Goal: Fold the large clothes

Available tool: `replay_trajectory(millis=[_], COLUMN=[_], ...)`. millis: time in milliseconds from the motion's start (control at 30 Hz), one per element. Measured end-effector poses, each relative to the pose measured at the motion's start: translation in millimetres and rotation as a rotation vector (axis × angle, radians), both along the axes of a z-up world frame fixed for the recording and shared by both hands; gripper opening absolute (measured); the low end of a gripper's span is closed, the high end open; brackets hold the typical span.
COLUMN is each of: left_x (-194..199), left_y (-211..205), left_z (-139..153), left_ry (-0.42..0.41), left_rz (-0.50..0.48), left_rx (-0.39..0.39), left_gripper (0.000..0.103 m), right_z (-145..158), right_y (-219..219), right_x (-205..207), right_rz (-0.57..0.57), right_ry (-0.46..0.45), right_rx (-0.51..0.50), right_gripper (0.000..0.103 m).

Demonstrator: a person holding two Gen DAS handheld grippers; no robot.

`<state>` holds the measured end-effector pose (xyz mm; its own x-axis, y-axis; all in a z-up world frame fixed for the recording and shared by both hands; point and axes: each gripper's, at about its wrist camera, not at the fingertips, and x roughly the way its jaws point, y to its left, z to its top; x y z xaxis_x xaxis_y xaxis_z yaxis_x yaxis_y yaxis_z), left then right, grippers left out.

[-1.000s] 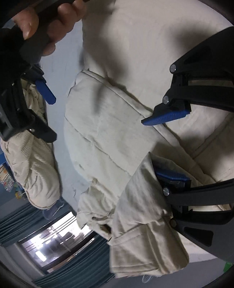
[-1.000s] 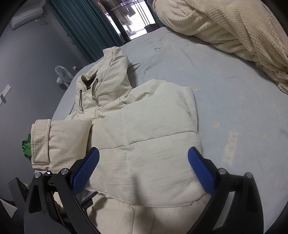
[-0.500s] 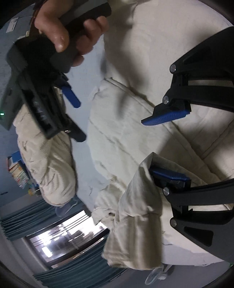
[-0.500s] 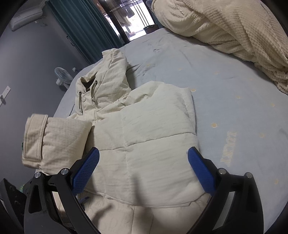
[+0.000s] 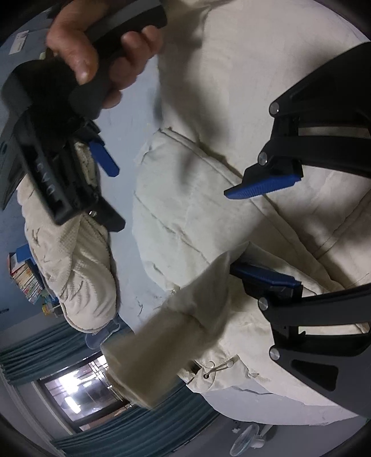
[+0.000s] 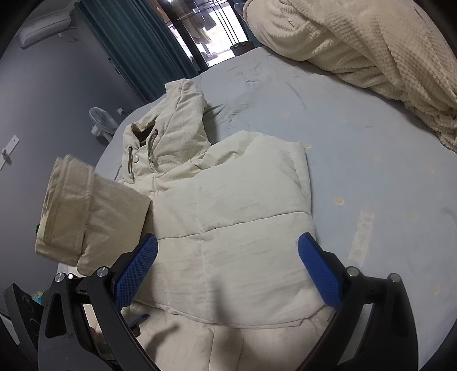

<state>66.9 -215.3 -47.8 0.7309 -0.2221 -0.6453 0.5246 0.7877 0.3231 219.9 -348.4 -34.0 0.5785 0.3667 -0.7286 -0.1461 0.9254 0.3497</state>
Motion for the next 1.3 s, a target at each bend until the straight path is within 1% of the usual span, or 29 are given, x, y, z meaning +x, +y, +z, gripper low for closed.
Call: replay_trajectory(millis=[167,333,433,500,567,633,667,700,733,800,867,933,967,1033,1100,1167,1233,1300], left_x=[1,2,4,7,10,14,16,17,19,22,24,27,29,32,37,38,39,40], left_y=[7,10,17,26,37,48,57,62,69,86,102,123,132,151,170,186,200,211], left_z=[5,6,6,9,12,16,20,22,25,31,37,40,41,41,39,37,36,37], left_ry=[0.019,0.028,0.05,0.068,0.088,0.104,0.11,0.11,0.109,0.106,0.102,0.092,0.09,0.1,0.127,0.155,0.179,0.2], left_rz=[0.003,0.011,0.031,0.048,0.074,0.103,0.128,0.145,0.164,0.216,0.266,0.331,0.363,0.426,0.49,0.53,0.556,0.568], left_rx=[-0.052,-0.071,-0.092,-0.12,-0.162,-0.204,-0.231,-0.245,-0.262,-0.298,-0.325,-0.343,-0.347,-0.357,-0.379,-0.415,-0.45,-0.48], left_gripper=[0.044,0.044,0.044,0.044,0.045,0.048,0.05,0.05,0.051,0.052,0.055,0.058,0.059,0.059,0.059,0.059,0.059,0.059], right_z=[0,-2,-5,-10,-17,-27,-32,-36,-39,-33,-24,-18,-19,-27,-38,-41,-39,-36], right_y=[0,-1,1,3,6,11,14,18,21,24,25,27,28,31,30,28,26,25], right_x=[-1,0,1,2,5,8,9,9,9,6,2,-1,-1,3,7,8,8,7], right_rz=[-0.005,-0.02,-0.013,0.002,0.028,0.073,0.097,0.115,0.128,0.131,0.124,0.11,0.109,0.117,0.123,0.119,0.105,0.098], right_ry=[0.002,0.014,0.026,0.049,0.088,0.14,0.167,0.184,0.196,0.147,0.092,0.05,0.052,0.08,0.125,0.141,0.147,0.14], right_rx=[-0.001,-0.003,-0.007,-0.003,0.028,0.065,0.088,0.096,0.097,0.053,0.04,-0.002,-0.023,-0.058,-0.088,-0.096,-0.089,-0.079], right_gripper=[0.095,0.095,0.095,0.095,0.094,0.082,0.066,0.041,0.031,0.019,0.015,0.015,0.015,0.015,0.019,0.023,0.032,0.053])
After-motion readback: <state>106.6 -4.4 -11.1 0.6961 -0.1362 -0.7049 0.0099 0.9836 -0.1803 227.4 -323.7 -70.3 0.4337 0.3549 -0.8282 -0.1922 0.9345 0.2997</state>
